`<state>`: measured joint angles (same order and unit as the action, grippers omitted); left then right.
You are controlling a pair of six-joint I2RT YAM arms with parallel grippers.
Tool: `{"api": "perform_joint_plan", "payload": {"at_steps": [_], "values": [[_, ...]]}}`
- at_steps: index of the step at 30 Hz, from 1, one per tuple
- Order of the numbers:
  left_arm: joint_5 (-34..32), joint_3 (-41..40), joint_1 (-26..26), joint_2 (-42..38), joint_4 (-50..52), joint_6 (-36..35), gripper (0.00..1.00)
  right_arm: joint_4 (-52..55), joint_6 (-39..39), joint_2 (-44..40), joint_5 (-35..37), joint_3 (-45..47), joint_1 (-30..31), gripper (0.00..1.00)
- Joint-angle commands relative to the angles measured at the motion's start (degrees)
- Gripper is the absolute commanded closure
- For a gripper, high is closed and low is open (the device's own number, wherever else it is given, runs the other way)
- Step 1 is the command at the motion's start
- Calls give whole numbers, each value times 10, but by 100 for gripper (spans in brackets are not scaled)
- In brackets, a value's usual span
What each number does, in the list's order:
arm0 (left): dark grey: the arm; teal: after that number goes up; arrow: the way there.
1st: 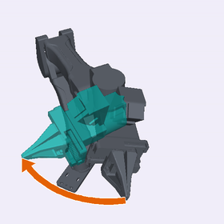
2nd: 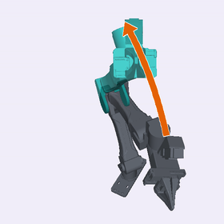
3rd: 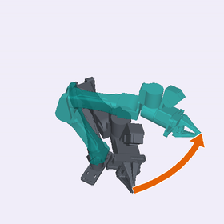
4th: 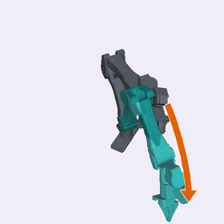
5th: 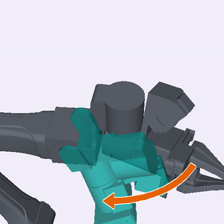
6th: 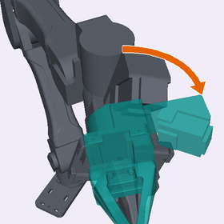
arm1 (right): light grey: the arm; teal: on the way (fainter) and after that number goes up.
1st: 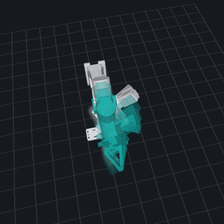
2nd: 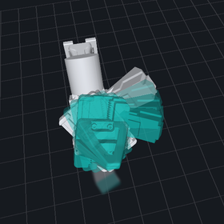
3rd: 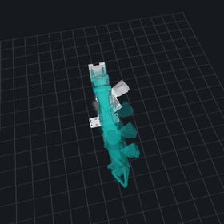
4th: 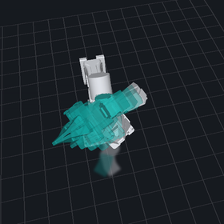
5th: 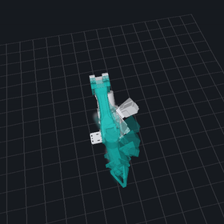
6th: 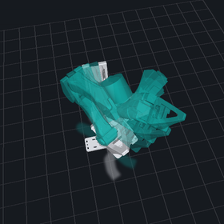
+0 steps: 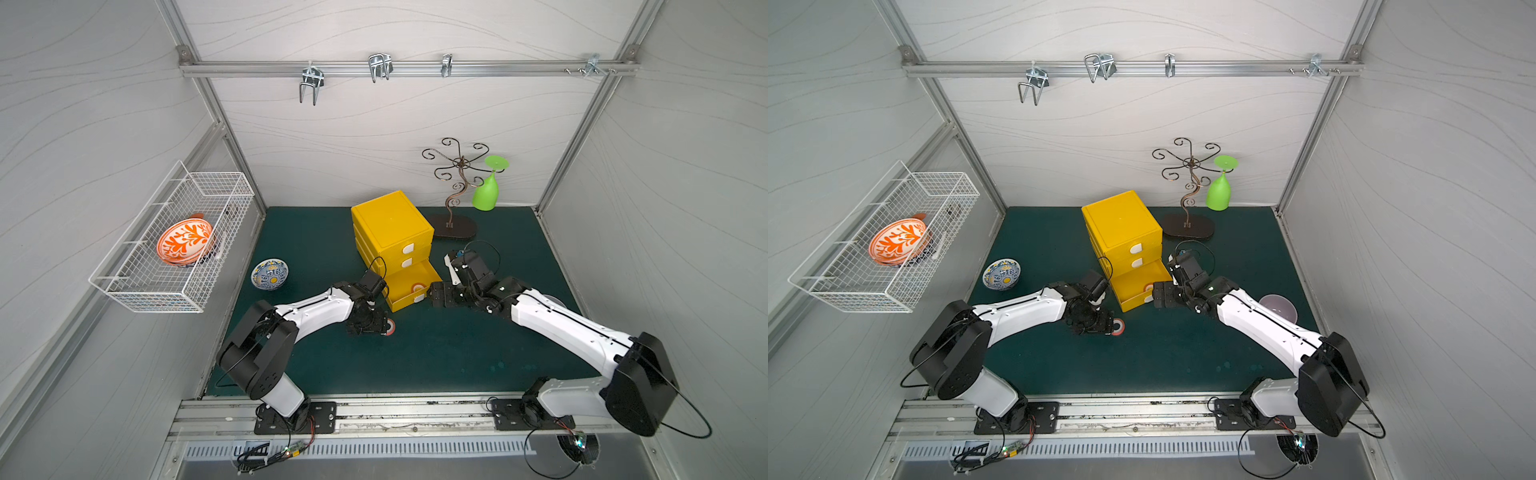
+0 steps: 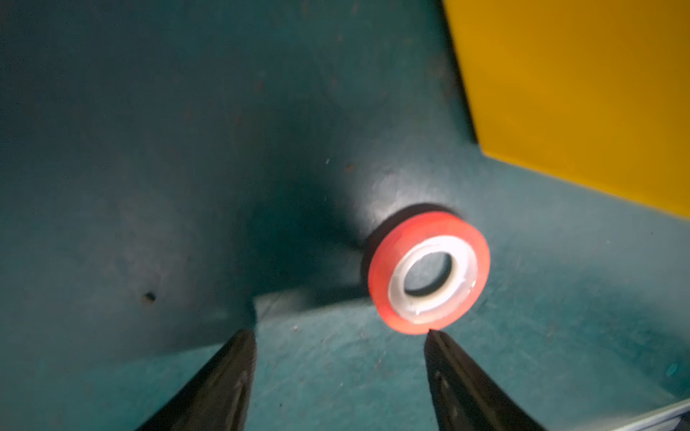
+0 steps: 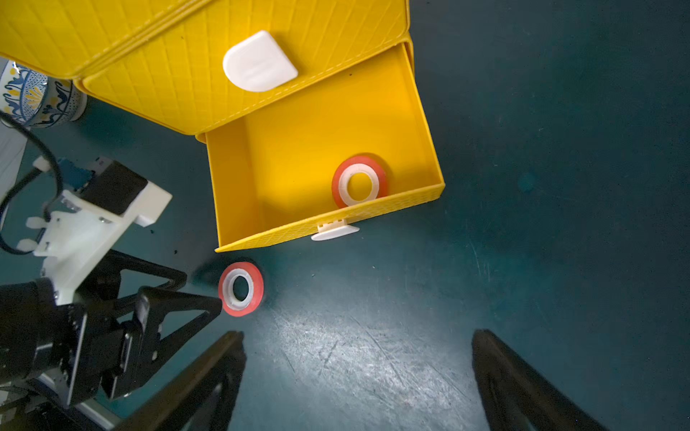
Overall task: Place the transparent tape into the drawer according to color
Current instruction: Place the tape in the drawer, then pick up the tape from the center of the board.
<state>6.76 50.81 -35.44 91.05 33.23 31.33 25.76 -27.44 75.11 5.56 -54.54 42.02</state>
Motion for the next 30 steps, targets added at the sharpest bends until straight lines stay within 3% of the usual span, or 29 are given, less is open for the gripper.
{"api": "perform_joint_plan", "payload": {"at_steps": [1,26,30], "values": [[-19,28,-4,16,-24,14,25,17,1,-14,7,5,2,1],[-82,60,-35,94,21,-3,36,23,5,-27,-4,4,-11,1],[-84,71,-40,108,30,-7,42,26,6,-31,-3,2,-12,1]]}}
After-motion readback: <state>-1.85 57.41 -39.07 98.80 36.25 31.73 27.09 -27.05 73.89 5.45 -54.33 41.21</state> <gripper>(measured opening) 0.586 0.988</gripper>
